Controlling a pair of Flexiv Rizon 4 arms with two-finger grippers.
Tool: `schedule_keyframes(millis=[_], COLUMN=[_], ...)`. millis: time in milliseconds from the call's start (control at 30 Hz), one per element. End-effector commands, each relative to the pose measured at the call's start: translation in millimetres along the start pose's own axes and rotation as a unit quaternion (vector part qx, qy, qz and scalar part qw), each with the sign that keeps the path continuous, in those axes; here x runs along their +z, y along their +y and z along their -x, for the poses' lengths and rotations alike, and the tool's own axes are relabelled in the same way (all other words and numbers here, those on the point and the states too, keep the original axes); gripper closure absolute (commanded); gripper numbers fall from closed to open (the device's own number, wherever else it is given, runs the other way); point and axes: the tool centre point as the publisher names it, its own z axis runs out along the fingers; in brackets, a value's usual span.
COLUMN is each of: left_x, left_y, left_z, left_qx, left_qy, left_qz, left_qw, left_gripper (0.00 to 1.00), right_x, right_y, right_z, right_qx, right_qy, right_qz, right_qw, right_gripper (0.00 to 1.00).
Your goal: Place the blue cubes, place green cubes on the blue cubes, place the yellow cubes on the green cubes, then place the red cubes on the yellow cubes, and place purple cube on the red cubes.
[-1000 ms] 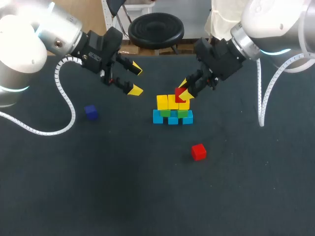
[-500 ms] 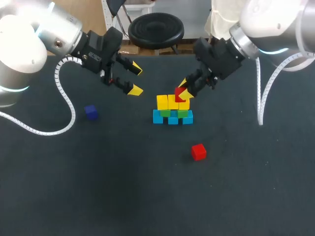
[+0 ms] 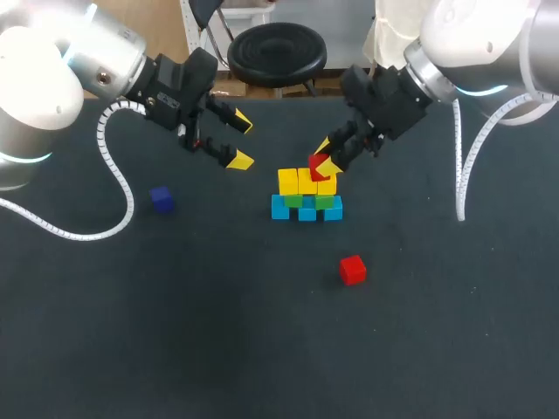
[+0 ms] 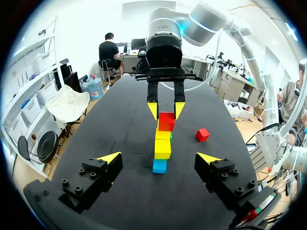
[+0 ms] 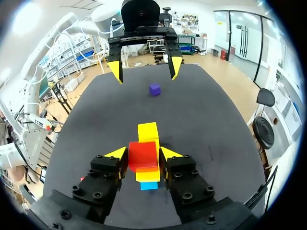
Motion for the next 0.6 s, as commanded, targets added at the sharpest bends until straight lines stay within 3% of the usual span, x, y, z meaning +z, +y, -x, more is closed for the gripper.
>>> schedule_keyframes(millis=[33,100,200,233,267,600], left_x=[0,0,0,0,0,0], left_y=[1.1,1.1,1.1,1.1,1.1,1.1], left_z=[-0.5,-0.5,-0.5,-0.5,-0.5,-0.5], left_qx=[0.001,0.001,0.001,0.001,0.001,0.001], left_qy=[-0.001,-0.001,-0.001,-0.001,-0.001,-0.001], left_qz=[-0.001,-0.001,-0.001,-0.001,-0.001,-0.001], left_qw=[1.000,1.000,1.000,1.000,1.000,1.000], left_gripper=[0.00,0.00,0.00,0.00,0.00,0.00], right_x=[0,1,1,0,0,-19], right_y=[1,0,0,0,-1,4], right_z=[0,1,1,2,2,-5], right_qx=[-0.001,-0.002,-0.003,-0.003,-0.003,0.004], right_qy=[-0.001,0.000,0.000,0.000,0.000,-0.003], right_qz=[-0.001,0.000,-0.001,-0.002,-0.003,-0.039], right_qw=[1.000,1.000,1.000,1.000,1.000,0.999], right_gripper=[0.51,0.27,0.19,0.04,0.00,0.00])
